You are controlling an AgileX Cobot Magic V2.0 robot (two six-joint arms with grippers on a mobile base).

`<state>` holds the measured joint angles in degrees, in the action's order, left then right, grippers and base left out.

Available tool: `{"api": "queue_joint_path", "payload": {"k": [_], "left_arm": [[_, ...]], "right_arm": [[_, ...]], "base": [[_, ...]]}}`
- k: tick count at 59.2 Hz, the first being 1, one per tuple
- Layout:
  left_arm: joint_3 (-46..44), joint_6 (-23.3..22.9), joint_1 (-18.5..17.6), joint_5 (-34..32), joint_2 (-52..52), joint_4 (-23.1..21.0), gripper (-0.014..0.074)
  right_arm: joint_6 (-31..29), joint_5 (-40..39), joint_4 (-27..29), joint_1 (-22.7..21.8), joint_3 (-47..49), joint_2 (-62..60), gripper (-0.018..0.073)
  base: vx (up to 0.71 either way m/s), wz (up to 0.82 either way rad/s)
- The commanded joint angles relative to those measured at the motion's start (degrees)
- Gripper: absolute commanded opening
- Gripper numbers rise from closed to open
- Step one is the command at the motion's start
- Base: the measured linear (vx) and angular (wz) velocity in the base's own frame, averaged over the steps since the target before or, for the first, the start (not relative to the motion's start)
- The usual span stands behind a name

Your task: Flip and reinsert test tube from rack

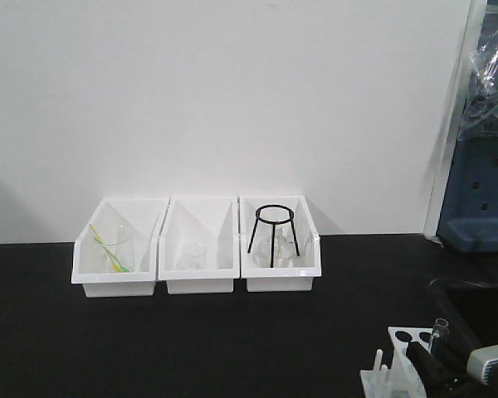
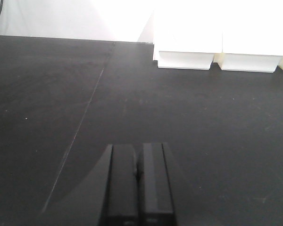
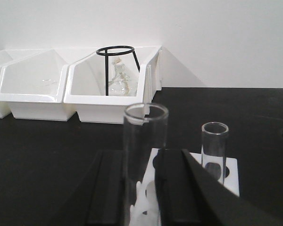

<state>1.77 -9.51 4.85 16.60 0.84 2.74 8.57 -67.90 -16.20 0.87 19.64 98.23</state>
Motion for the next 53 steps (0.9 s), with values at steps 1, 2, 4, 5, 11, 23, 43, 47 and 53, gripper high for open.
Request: {"api": "queue_joint_path", "payload": {"k": [1,2,4,5,11,23,43,47,53], "left_arm": [[0.05,-0.01,-0.28,-5.02,0.69,-0.21,-0.0006],[0.05,-0.01,-0.28,-5.02,0.69,-0.21,-0.0006],[0.05,-0.01,-0.28,-5.02,0.69,-0.21,-0.0006],[0.05,-0.01,-0.28,-5.02,0.69,-0.21,-0.0006],[0.05,-0.01,-0.28,-5.02,0.69,-0.21,-0.0006],[0.05,-0.01,-0.28,-5.02,0.69,-0.21,-0.0006],[0.05,-0.01,-0.28,-5.02,0.69,-0.21,-0.0006],[0.05,-0.01,-0.28,-5.02,0.69,-0.21,-0.0006],[0.05,-0.01,-0.28,-5.02,0.69,-0.21,-0.0006]], "right_arm": [[-0.54,-6.35,-0.31,-0.34,0.69,-1.03,-0.0006],[-0.63,-6.35,-0.31,-0.34,0.69,-1.03,-0.0006],[-1.23,-6.35,-0.31,-0.34,0.69,-1.03,-0.0004],[-1.55,-6.35,-0.31,-0.34,0.69,-1.03,-0.0003],[-3.28,-6.35,-0.53,-0.34,0.63,-1.03,0.0014],[-3.23,-6.41,-1.37,-0.34,0.56,-1.03,0.0128],[-3.23,-7.23,-1.31,-0.34,0.56,-1.81,0.0437],[-3.23,-7.81,-1.11,-0.34,0.56,-3.32,0.0469],[-3.23,-7.76,-0.27,-0.34,0.56,-7.82,0.0487]], "base": [[0.00,0.00],[0.00,0.00],[0.00,0.00],[0.00,0.00],[0.00,0.00],[0.00,0.00],[0.00,0.00],[0.00,0.00],[0.00,0.00]]}}
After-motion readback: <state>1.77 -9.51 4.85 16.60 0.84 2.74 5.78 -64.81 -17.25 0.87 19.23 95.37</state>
